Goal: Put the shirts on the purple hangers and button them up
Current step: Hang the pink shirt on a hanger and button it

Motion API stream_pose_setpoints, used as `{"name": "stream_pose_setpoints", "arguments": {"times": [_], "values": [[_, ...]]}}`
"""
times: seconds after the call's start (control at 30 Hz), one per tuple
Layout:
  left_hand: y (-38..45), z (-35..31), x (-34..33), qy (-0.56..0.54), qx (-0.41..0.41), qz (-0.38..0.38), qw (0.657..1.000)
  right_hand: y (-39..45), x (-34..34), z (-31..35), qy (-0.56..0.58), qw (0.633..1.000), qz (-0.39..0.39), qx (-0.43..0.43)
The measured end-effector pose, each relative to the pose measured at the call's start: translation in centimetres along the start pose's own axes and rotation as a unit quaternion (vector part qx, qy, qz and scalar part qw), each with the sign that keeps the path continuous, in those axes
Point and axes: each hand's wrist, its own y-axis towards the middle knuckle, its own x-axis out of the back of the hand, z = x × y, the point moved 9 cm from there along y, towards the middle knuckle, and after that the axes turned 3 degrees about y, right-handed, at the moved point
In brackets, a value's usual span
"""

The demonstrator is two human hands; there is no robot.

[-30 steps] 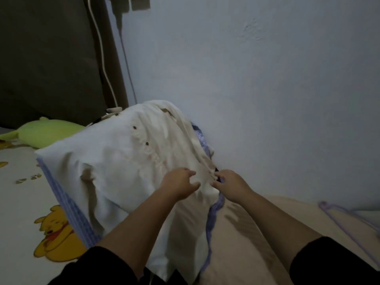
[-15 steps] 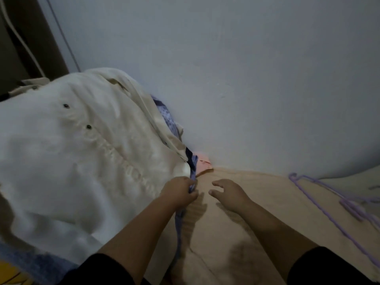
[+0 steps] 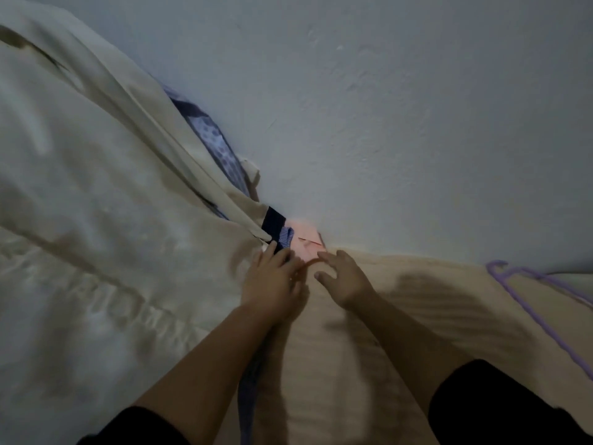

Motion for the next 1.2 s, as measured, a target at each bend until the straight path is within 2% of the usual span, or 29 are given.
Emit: {"name": "stream_pose_setpoints", "arguments": {"times": [0.17, 0.3, 0.53, 0.73, 1.0, 1.2], "values": [[0.4, 1.2, -1.5, -0.008, 0.024, -0.02, 0.999, 2.4, -1.4, 0.0, 0.081, 0.996, -0.015, 0.016], [0.1, 1.8, -2.1, -0.012, 0.026, -0.023, 0.999, 2.9, -1.5, 0.2, 0.091, 0.995, -0.038, 0.031], [-0.7, -0.7, -1.4, -0.027, 0.016, -0.031, 0.999, -1.5, 0.4, -1.1, 0.14, 0.988, -0.066, 0.018], [-1.5, -6.2, -1.2, -0.005, -0.009, 0.0, 1.0, -8.7, 5.1, -4.4, 0.144, 0.979, -0.137, 0.039], [-6.5, -17.5, -3.0, -0.023, -0.079, 0.054, 0.995, -18.7, 12.0, -11.7, 0.14, 0.97, -0.199, -0.019], [-9.3, -23.6, -5.1, -0.019, -0.135, 0.069, 0.988, -25.4, 15.4, -20.0, 0.139, 0.96, -0.219, -0.106]]}}
